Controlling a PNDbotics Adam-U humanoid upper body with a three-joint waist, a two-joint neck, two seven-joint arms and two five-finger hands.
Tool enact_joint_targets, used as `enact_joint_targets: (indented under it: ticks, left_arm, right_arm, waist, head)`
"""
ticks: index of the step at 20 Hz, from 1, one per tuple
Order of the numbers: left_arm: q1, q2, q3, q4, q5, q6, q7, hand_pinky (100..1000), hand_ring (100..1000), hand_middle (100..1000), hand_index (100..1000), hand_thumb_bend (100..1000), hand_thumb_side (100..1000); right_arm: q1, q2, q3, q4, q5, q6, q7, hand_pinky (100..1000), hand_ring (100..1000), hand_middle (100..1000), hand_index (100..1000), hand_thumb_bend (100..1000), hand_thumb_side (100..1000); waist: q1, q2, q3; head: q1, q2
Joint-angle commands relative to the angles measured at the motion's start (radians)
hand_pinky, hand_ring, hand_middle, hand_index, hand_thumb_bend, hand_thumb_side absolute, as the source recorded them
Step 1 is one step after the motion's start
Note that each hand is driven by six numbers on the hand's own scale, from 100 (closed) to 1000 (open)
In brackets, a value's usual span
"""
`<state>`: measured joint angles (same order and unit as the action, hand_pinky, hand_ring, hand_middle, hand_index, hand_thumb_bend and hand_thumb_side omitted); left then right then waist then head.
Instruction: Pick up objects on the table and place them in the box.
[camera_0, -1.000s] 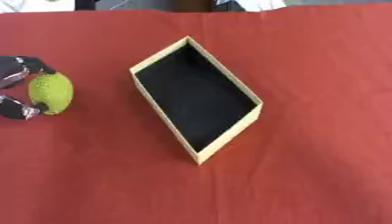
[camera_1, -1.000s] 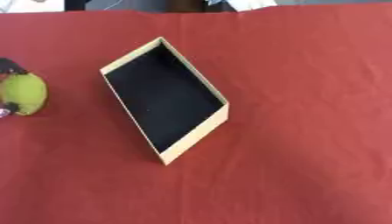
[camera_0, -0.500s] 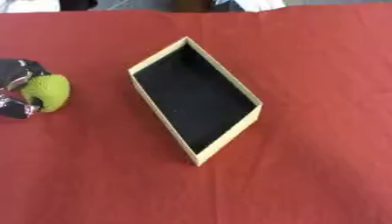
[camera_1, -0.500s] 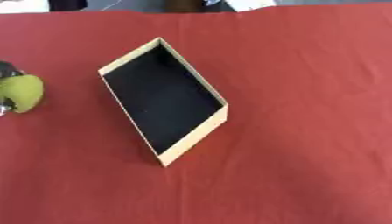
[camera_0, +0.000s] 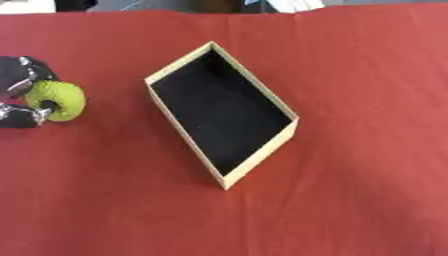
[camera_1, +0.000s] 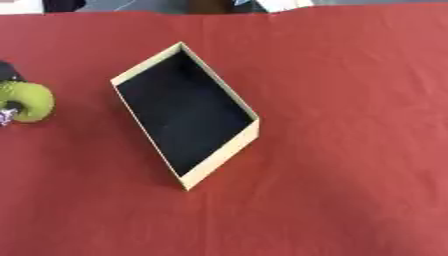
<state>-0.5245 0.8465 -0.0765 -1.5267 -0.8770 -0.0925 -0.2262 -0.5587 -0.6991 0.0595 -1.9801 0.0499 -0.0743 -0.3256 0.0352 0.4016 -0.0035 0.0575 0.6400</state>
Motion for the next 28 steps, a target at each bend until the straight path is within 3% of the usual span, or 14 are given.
enact_joint_targets:
  ticks: [1, 6, 11, 13, 14, 15, 19, 28]
  left_arm:
    - [-0.005, 0.048, 0.033, -0.095, 0.007, 0.010, 0.016, 599, 564, 548, 660, 100, 100]
    - [-0.031, 0.039, 0.017, -0.263, 0.026, -0.004, 0.016, 602, 566, 547, 661, 100, 104]
    - [-0.139, -0.035, -0.047, -0.376, 0.055, -0.031, -0.030, 601, 564, 540, 659, 100, 108]
    - [-0.196, -0.079, -0.078, -0.378, 0.061, -0.045, -0.061, 602, 565, 541, 660, 100, 111]
    - [-0.222, -0.102, -0.095, -0.376, 0.062, -0.056, -0.076, 603, 566, 543, 661, 100, 162]
    - [-0.245, -0.123, -0.111, -0.372, 0.061, -0.066, -0.091, 603, 566, 543, 662, 100, 117]
    - [-0.315, -0.211, -0.162, -0.347, 0.061, -0.099, -0.140, 600, 562, 540, 662, 100, 124]
    - [-0.384, -0.346, -0.238, -0.207, 0.037, -0.140, -0.196, 587, 555, 542, 665, 100, 127]
  right_arm:
    - [-0.008, -0.022, -0.011, -0.020, -0.004, -0.002, -0.005, 800, 792, 707, 826, 106, 624]
    - [-0.009, -0.023, -0.012, -0.020, -0.004, -0.004, -0.007, 800, 792, 707, 826, 107, 623]
    - [-0.016, -0.022, -0.009, -0.020, -0.007, -0.004, -0.004, 800, 793, 707, 826, 108, 621]
    - [-0.022, -0.020, -0.008, -0.020, -0.010, -0.005, -0.002, 800, 793, 708, 826, 108, 621]
    - [-0.024, -0.020, -0.007, -0.020, -0.011, -0.006, -0.001, 800, 793, 708, 826, 107, 624]
    - [-0.026, -0.019, -0.007, -0.020, -0.012, -0.007, 0.000, 800, 793, 708, 826, 109, 620]
    - [-0.029, -0.016, -0.007, -0.020, -0.014, -0.007, 0.001, 800, 793, 708, 826, 109, 620]
    - [-0.039, -0.002, -0.003, -0.020, -0.021, -0.006, 0.006, 799, 793, 707, 826, 111, 620]
  waist:
    - [0.001, -0.022, 0.003]
    - [0.004, -0.027, 0.005]
    - [0.002, -0.034, 0.006]
    - [0.002, -0.037, 0.005]
    - [0.001, -0.038, 0.005]
    - [0.001, -0.039, 0.005]
    - [0.003, -0.041, 0.003]
    - [0.008, -0.041, -0.007]
  head:
    - [-0.008, -0.003]
    - [-0.015, 0.000]
    - [-0.022, 0.007]
    - [-0.022, 0.009]
    - [-0.022, 0.009]
    - [-0.022, 0.010]
    - [-0.019, 0.011]
    - [-0.011, 0.011]
